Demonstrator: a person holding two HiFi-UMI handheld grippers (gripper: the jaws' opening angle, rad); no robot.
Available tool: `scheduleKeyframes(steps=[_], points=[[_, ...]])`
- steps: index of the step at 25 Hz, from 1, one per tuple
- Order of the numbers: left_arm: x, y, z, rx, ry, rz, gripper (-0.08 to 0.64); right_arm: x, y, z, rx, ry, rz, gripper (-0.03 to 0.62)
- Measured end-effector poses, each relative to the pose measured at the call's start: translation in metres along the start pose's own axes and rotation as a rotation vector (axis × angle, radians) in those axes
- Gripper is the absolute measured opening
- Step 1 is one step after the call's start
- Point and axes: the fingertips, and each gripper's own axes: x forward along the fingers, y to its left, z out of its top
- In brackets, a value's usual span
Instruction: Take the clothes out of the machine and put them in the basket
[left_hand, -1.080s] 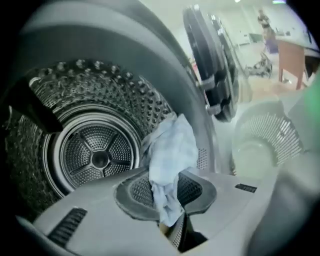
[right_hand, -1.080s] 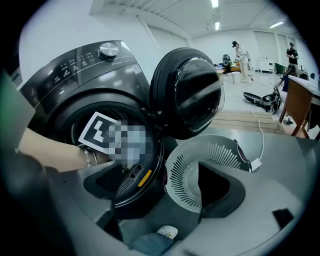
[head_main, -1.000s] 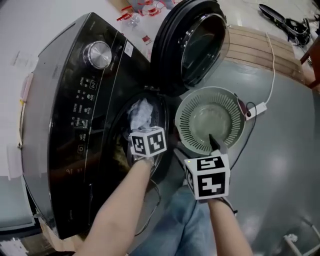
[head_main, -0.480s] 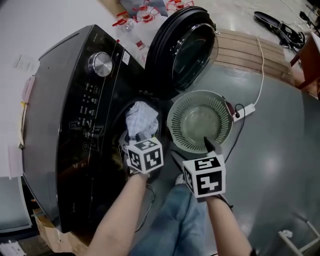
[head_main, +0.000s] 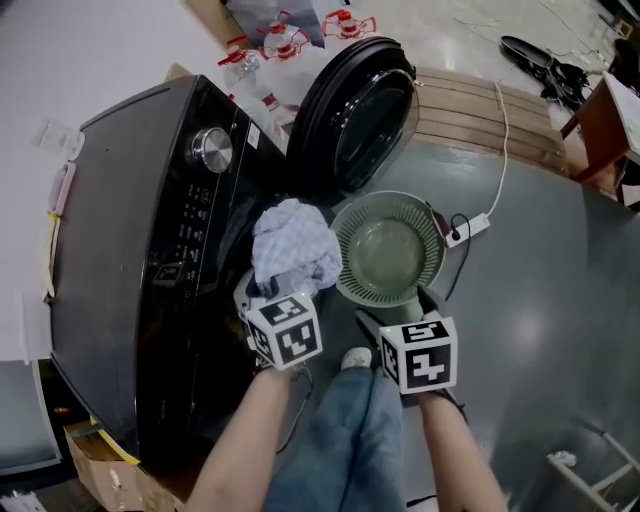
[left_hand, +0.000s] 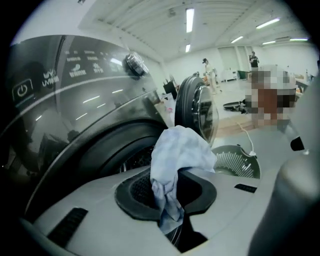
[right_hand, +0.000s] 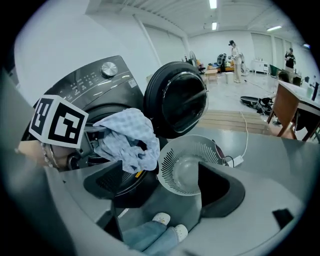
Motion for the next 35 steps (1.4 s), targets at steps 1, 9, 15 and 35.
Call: scheduleKeyframes(steps=[1,9,15,35], points=[[-0.007,-0.002,0.005,-0.002,-0.007,-0.011,0.067,-0.005,0.000,0.000,0.008,0.000,-0.003,0.474],[-0.062,-0.024,0.052,-0.004,-0.073,-0.114,0.066,-0.054,-0.008,0.015,0.050,-0.003,-0.049,0.474],[-0.107,-0.031,0.096,0.005,-0.136,-0.183,0.066,-0.104,-0.017,0.030,0.080,-0.030,-0.092,0.474],[-0.205,-0.022,0.175,-0.079,-0.241,-0.333,0.066,-0.183,-0.010,0.099,0.030,-0.116,-0.135,0.474]])
